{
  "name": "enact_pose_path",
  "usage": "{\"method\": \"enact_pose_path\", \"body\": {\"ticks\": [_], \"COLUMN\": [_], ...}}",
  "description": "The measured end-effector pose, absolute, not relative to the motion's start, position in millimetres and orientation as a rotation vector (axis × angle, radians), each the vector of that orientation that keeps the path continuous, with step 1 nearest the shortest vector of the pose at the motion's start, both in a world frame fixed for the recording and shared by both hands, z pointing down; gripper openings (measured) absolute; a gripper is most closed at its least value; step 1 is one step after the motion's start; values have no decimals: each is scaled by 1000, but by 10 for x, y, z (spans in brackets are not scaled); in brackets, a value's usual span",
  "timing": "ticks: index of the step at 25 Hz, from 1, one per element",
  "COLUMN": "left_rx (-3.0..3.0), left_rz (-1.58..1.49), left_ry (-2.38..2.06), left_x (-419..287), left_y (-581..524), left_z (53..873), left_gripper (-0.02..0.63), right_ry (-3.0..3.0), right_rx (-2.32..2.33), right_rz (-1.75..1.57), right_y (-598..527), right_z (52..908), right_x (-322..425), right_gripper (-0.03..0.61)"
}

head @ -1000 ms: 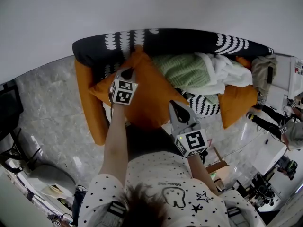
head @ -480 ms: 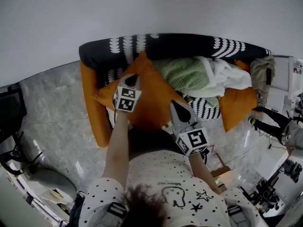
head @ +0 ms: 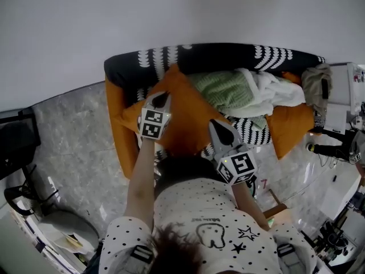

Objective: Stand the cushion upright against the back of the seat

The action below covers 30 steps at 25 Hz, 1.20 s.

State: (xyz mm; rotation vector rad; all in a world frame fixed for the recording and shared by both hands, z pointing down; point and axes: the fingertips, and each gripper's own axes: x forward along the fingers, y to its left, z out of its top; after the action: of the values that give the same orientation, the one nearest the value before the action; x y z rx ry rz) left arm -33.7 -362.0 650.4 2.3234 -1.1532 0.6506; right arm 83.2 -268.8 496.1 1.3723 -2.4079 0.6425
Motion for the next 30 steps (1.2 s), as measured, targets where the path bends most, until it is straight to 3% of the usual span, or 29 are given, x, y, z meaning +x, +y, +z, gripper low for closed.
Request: {"method": "enact_pose_path", "body": {"ticks": [19,30], "left_rx": [2651,2566], "left_rz": [746,700], "left_ry": [-1165,-1247], "left_x": [-334,-368], "left_y": [-4088,-4407], "left_z": [5498,5749], "left_gripper": [11,12], "right_ry": [-2464,-2443], "right_rx": [1415,1433], "right_rz": [572,570], "right_y": [-2553,-2804], "right_z": [4746,4729], "right_x": [962,993], "right_gripper": [-2,-2]}}
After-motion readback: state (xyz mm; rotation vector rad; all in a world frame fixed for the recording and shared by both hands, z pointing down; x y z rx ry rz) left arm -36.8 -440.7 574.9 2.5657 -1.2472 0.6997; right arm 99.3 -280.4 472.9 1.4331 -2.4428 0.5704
